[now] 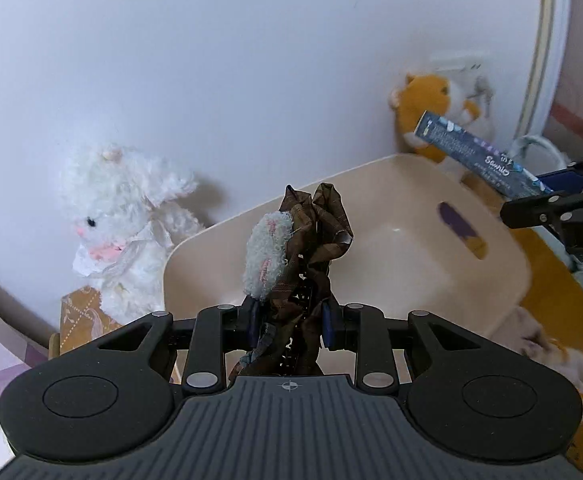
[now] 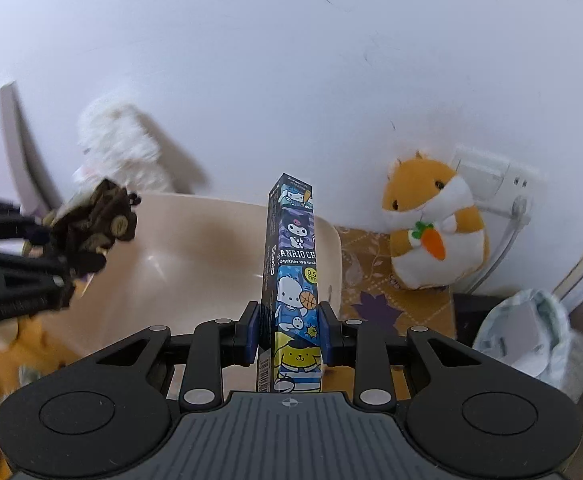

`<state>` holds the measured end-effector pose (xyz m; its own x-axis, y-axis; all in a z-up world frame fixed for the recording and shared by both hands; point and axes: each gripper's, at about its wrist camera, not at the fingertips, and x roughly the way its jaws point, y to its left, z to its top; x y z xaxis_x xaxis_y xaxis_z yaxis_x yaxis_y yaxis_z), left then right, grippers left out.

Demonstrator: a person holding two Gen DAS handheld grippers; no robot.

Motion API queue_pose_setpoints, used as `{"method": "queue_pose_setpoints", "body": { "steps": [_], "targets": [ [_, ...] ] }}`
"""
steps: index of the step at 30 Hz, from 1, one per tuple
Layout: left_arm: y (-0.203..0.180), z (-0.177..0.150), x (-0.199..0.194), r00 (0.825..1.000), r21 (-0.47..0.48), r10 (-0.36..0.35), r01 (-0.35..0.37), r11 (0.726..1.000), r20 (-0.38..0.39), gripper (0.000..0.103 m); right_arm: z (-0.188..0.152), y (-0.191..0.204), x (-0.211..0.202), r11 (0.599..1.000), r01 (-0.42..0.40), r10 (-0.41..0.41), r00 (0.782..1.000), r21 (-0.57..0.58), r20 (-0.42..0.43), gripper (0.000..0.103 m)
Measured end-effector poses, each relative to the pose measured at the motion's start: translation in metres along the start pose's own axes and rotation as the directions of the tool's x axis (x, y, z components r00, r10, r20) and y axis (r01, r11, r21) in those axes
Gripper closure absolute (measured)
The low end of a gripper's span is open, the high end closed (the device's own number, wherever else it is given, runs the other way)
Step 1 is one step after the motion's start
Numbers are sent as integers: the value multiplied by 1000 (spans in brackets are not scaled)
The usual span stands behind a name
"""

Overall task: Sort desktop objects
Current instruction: 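Carry both items into the beige basket and open both tools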

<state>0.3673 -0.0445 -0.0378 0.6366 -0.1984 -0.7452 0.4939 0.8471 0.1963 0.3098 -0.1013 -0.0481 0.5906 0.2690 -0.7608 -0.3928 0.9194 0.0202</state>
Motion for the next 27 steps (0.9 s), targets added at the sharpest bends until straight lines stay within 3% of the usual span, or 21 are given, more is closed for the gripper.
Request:
{"method": "queue_pose_setpoints", "body": {
  "steps": [7, 10, 13, 15, 16, 17, 19, 20, 24, 27],
  "targets": [
    [-2, -5, 60, 989, 4, 27, -27, 1000, -143, 74, -1, 1, 57, 989, -8, 22, 995, 148, -92, 76],
    [-3, -12, 79, 976, 11, 45, -43, 999, -213, 73, -5, 8, 72, 991, 9, 7, 993, 136, -121, 76],
    [-3, -16, 88, 970, 2, 57, -59, 998, -237, 72, -11, 12, 83, 992, 12, 6, 989, 125, -148, 76],
    [-1, -17, 90, 968, -23, 51, -59, 998, -245, 64, -15, 13, 88, 991, 2, 20, 986, 131, -167, 76],
    [1, -16, 90, 968, -31, 46, -55, 998, -246, 55, -16, 13, 90, 991, 0, 23, 985, 131, -172, 74],
    [3, -16, 90, 969, -34, 44, -54, 998, -242, 45, -17, 14, 90, 992, 4, 18, 985, 125, -174, 65],
    [6, -15, 85, 976, -31, 51, -58, 998, -212, 36, -19, 18, 89, 996, 7, 8, 987, 94, -160, 57],
    [8, -15, 82, 979, -32, 54, -61, 998, -197, 34, -20, 19, 87, 998, 10, 1, 987, 68, -160, 48],
    [16, -16, 72, 983, -52, 50, -59, 997, -174, 31, -20, 22, 76, 1000, 10, -7, 991, 23, -134, 35],
    [18, -14, 61, 987, -35, 56, -62, 997, -153, 31, -19, 22, 60, 1000, -1, 2, 996, 8, -89, 18]
  ]
}}
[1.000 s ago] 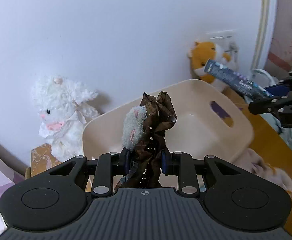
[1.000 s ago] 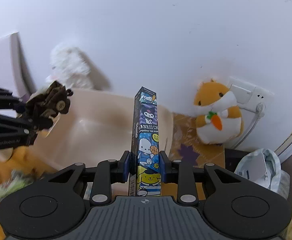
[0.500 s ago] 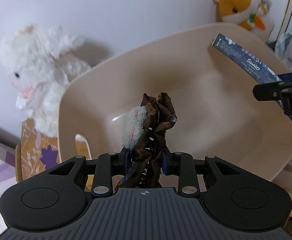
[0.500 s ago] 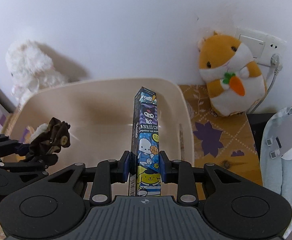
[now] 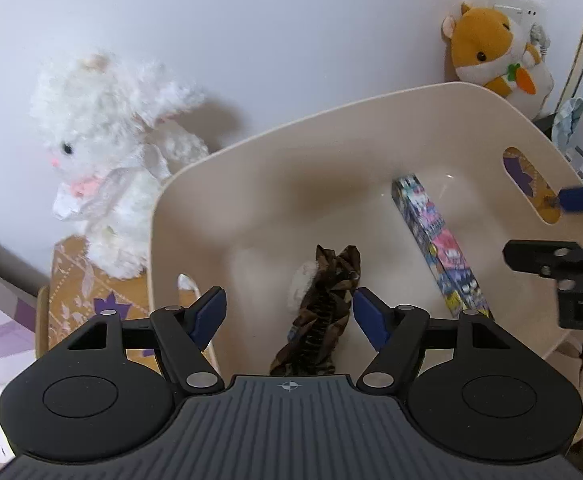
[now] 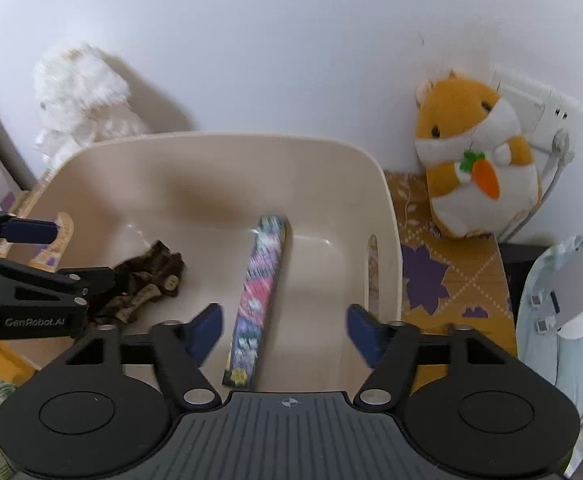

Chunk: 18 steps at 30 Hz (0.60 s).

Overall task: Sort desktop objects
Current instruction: 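Carry both items into the beige basket and open both tools, then move both tools back over the table toward the snack bag and plush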

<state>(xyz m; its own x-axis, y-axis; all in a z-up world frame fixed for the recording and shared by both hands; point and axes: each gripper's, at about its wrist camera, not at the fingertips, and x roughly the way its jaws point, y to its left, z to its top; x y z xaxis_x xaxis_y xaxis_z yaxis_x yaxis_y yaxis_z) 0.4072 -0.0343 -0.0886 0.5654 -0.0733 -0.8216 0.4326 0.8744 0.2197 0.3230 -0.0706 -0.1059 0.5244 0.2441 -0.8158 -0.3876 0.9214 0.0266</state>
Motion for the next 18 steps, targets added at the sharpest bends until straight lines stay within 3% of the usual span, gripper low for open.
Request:
{"method": "queue_pose_setpoints", "body": {
  "steps": [3, 7, 13, 18],
  "targets": [
    [3, -4, -9, 999, 58, 25, -27, 998, 42, 31, 1, 0, -15, 999, 0, 1, 999, -39, 42, 10],
    [16, -15, -24, 999, 90, 27, -30, 995, 40, 30, 5, -7, -33, 999, 9, -6, 998, -40, 68, 0],
    [27, -46, -48, 997, 137, 36, -44, 990, 63, 30, -8, -26, -51, 996, 59, -55, 997, -63, 56, 0],
    [36, -69, -71, 995, 106, 47, -56, 993, 87, 25, -31, -51, -62, 997, 75, -74, 997, -27, 39, 0]
  ]
}}
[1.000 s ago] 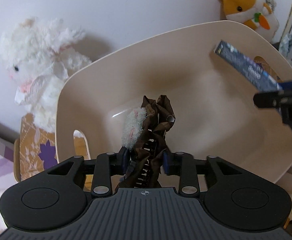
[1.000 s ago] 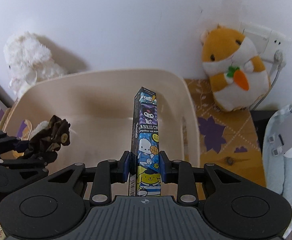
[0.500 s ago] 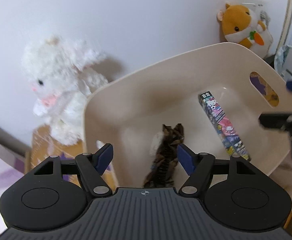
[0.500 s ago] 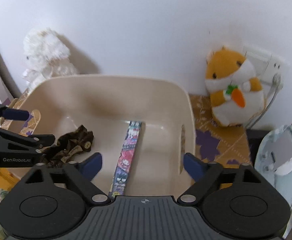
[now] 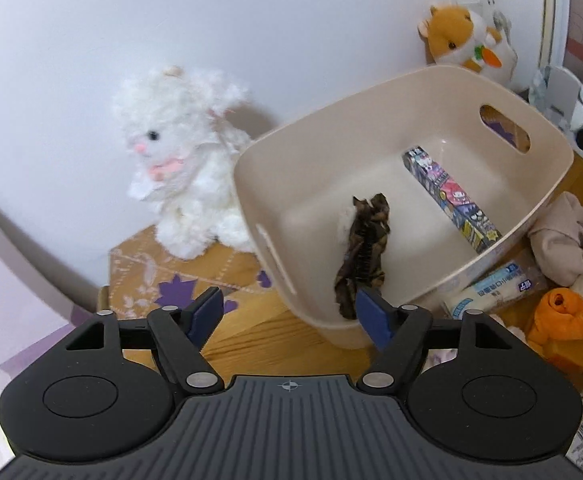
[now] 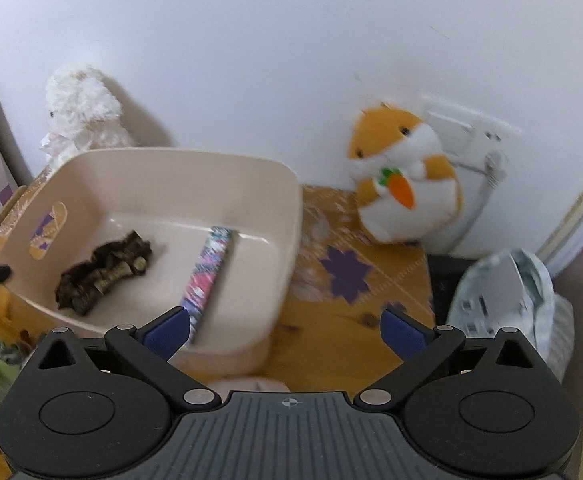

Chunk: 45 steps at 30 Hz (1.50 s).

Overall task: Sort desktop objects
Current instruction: 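Move both tools back over the table toward the snack bag and plush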

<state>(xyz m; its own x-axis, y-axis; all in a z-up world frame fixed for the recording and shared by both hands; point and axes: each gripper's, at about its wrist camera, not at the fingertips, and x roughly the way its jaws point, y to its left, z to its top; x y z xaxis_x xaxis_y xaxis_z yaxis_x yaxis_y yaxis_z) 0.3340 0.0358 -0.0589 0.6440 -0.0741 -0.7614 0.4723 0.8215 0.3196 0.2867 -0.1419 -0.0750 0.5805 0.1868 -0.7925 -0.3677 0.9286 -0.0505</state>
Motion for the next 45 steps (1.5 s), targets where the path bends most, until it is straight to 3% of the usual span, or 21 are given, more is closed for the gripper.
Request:
{"method": "queue_pose_setpoints", "body": {
  "steps": [8, 18, 27, 34, 39, 45],
  "targets": [
    [5, -25, -31, 999, -18, -34, 34, 999, 3, 25, -45, -39, -15, 999, 33, -32, 999, 32, -39, 0],
    [-9, -69, -36, 991, -4, -98, 98, 995, -93, 25, -95, -47, -19, 999, -22, 26, 994, 39, -110, 0],
    [-23, -96, -20, 963, -22, -166, 165, 986, -211, 25, -125, -36, -1, 996, -71, 79, 978, 52, -193, 0],
    [-30, -95, -5, 939, -102, -249, 231, 968, -236, 25, -131, -33, 19, 994, -69, 86, 968, 80, -236, 0],
    [-42, -101, 0, 917, -103, -296, 278, 955, -268, 25, -134, -28, 31, 994, -73, 92, 962, 84, -259, 0],
    [-51, -113, 13, 905, -68, -279, 272, 960, -320, 23, -133, -25, 38, 995, -70, 86, 962, 68, -260, 0]
  ]
}}
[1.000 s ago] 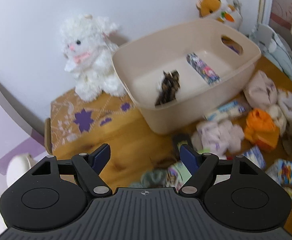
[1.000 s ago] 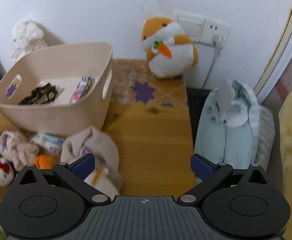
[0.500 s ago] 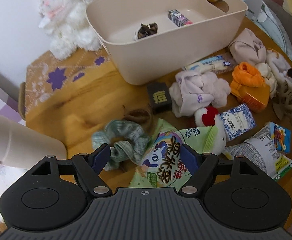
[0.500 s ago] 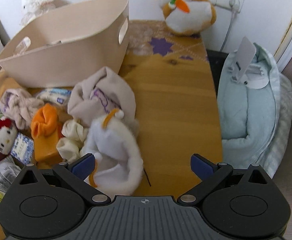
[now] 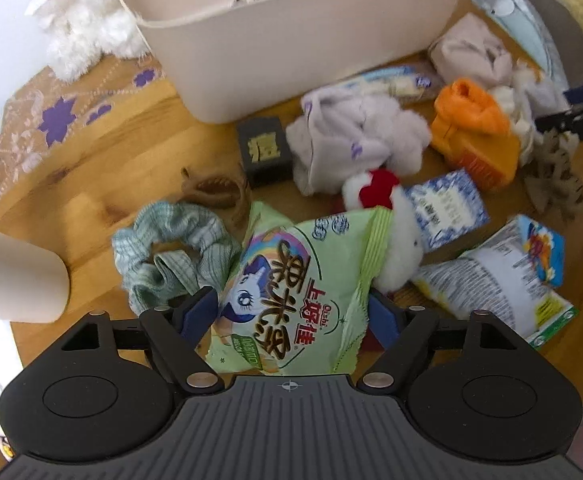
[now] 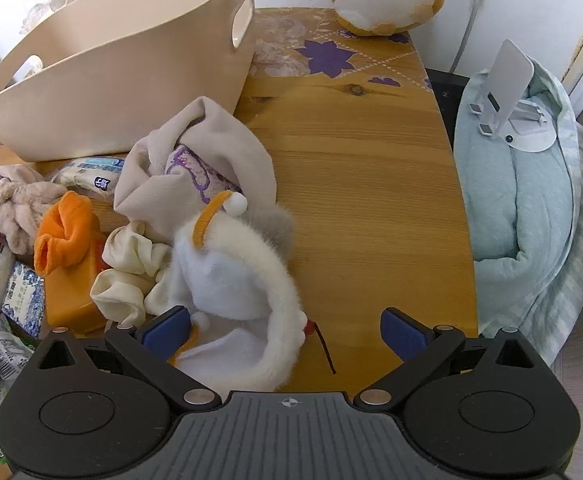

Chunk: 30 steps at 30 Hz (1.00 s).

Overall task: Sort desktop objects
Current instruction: 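Move both tools back over the table toward the snack bag and plush, then grasp the green snack bag with the left tool while the right tool grasps the white plush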

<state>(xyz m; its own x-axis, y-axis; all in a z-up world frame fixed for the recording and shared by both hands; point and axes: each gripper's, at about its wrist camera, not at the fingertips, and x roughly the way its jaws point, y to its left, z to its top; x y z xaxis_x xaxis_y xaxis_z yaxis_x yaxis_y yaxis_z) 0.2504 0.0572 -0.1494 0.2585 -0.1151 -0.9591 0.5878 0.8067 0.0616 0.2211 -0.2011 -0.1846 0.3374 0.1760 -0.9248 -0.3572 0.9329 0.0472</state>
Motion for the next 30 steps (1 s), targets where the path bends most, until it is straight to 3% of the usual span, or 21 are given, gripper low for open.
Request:
{"method": "queue_pose_setpoints", "body": {
  "steps": [3, 9, 13, 17, 24, 30],
  "targets": [
    [3, -1, 8, 1000, -20, -6, 6, 1000, -6, 22, 0, -1, 2, 1000, -18, 19, 1000, -10, 10, 2],
    [0, 0, 19, 1000, -12, 3, -3, 1000, -13, 27, -6, -1, 4, 996, -82, 82, 997, -18, 3, 25],
    [-5, -1, 17, 1000, 11, -13, 13, 1000, 4, 31, -9, 2, -1, 992, -116, 117, 993, -51, 16, 56],
    [-7, -2, 16, 1000, 12, -29, 28, 1000, 5, 36, -12, 2, -8, 992, -103, 106, 994, -74, 36, 76],
    [-12, -5, 2, 998, -6, -38, 39, 999, 44, 37, -25, 6, -27, 987, -63, 75, 994, -148, 75, 91],
    [-14, -12, -9, 996, -24, -47, 49, 999, 74, 37, -28, 4, -44, 980, -31, 56, 991, -195, 125, 92]
  ]
}}
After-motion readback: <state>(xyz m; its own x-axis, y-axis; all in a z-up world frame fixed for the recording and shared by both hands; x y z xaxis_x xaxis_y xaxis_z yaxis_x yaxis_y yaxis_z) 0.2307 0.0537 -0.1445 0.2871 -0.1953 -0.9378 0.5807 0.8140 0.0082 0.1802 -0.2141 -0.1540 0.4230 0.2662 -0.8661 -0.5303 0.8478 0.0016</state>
